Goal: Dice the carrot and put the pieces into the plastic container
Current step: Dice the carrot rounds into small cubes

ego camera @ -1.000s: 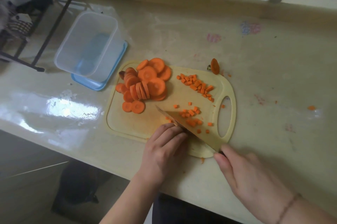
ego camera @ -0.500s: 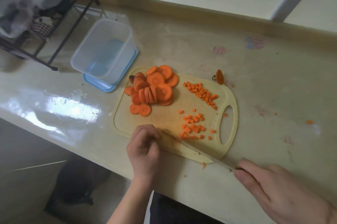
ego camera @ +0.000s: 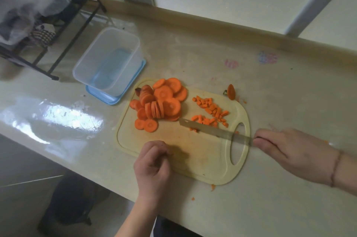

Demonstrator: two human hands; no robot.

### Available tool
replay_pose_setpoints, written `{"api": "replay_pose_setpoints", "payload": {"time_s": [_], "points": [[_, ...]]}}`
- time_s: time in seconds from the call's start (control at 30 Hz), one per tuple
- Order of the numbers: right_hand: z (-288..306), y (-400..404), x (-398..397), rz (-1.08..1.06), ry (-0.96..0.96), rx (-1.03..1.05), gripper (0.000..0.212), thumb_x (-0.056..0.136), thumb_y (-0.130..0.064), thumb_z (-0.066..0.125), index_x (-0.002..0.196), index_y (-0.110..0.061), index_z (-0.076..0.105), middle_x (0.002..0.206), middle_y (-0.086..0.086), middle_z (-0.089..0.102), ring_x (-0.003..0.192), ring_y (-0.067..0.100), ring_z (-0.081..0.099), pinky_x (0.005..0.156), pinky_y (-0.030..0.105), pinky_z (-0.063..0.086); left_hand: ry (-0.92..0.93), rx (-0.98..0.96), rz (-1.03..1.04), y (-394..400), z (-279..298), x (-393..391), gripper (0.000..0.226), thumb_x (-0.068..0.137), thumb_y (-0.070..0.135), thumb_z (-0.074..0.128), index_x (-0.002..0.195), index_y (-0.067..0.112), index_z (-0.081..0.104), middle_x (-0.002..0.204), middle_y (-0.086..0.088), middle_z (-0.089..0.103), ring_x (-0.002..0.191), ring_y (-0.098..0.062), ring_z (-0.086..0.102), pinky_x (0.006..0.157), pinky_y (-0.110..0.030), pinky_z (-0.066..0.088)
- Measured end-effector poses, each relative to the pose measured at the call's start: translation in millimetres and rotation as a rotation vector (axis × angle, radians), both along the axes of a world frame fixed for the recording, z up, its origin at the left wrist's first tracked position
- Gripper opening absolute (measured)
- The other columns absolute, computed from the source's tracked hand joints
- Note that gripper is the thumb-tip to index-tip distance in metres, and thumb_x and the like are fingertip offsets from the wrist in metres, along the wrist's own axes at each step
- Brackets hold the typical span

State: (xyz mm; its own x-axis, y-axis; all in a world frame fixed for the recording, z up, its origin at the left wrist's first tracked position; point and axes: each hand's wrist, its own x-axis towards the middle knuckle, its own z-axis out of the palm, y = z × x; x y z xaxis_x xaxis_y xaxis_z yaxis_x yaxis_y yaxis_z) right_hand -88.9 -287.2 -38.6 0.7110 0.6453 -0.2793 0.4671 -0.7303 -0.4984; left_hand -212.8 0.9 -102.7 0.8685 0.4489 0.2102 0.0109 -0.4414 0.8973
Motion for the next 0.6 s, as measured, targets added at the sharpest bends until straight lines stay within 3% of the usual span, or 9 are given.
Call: {"api": "replay_pose_setpoints", "payload": {"time_s": [0.1, 0.2, 0.33, 0.47, 0.53, 0.6], "points": [[-5.1, -1.4, 21.7, 0.025, -0.046, -0.025, 0.067, 0.084, -0.078, 0.003, 0.083, -0.027, 0.046, 0.053, -0.01, 0.047, 0.055, 0.008, 0.049, 0.057, 0.031, 0.043, 0.015, 0.009, 0.0, -0.8, -0.2, -0.2, 0.021, 0.069, 0.009, 0.042, 0.067, 0.008, 0.063, 0.082, 0.009, 0.059, 0.08, -0.007, 0.061, 0.072, -0.017, 0.046], [-5.2, -1.3, 34.0, 0.062, -0.086, -0.075, 0.071, 0.082, -0.079, -0.001, 0.085, -0.026, 0.046, 0.049, -0.007, 0.043, 0.051, 0.01, 0.046, 0.055, 0.036, 0.044, 0.017, 0.012, 0.005, -1.0, 0.7, -0.1, 0.02, 0.069, 0.009, 0.042, 0.067, 0.009, 0.063, 0.082, 0.009, 0.06, 0.08, -0.008, 0.061, 0.071, -0.02, 0.047], [-2.1, -5.0, 37.5, 0.148, -0.184, -0.089, 0.066, 0.084, -0.077, -0.002, 0.09, -0.032, 0.046, 0.058, -0.007, 0.055, 0.055, 0.014, 0.054, 0.053, 0.036, 0.047, 0.011, -0.091, 0.046, -2.0, 5.7, 0.6, 0.022, 0.071, 0.012, 0.044, 0.074, 0.026, 0.061, 0.081, 0.01, 0.062, 0.08, -0.009, 0.061, 0.072, -0.019, 0.046], [3.4, -11.2, 33.4, 0.285, -0.387, -0.005, 0.049, 0.097, -0.063, 0.017, 0.088, -0.032, 0.054, 0.062, -0.015, 0.062, 0.047, 0.015, 0.057, 0.037, 0.027, 0.044, 0.02, -0.333, 0.13, -1.6, 23.9, 12.2, 0.02, 0.077, 0.012, 0.053, 0.078, 0.027, 0.067, 0.078, 0.001, 0.063, 0.077, -0.021, 0.06, 0.074, -0.023, 0.046], [5.1, -15.0, 32.1, 0.305, -0.47, 0.012, 0.052, 0.097, -0.062, 0.02, 0.088, -0.029, 0.059, 0.064, -0.015, 0.063, 0.044, 0.017, 0.057, 0.034, 0.026, 0.041, -0.019, -0.352, 0.037, 0.6, 39.5, 24.5, 0.017, 0.076, 0.015, 0.053, 0.078, 0.025, 0.067, 0.078, 0.003, 0.063, 0.079, -0.019, 0.059, 0.075, -0.022, 0.047], [5.4, -18.2, 32.0, 0.304, -0.537, 0.033, 0.055, 0.096, -0.062, 0.021, 0.087, -0.027, 0.062, 0.065, -0.014, 0.065, 0.044, 0.018, 0.058, 0.034, 0.028, 0.041, -0.005, -0.248, -0.124, 4.5, 50.2, 39.1, 0.019, 0.074, 0.015, 0.05, 0.078, 0.021, 0.067, 0.081, 0.009, 0.065, 0.082, -0.016, 0.061, 0.077, -0.022, 0.048]]}}
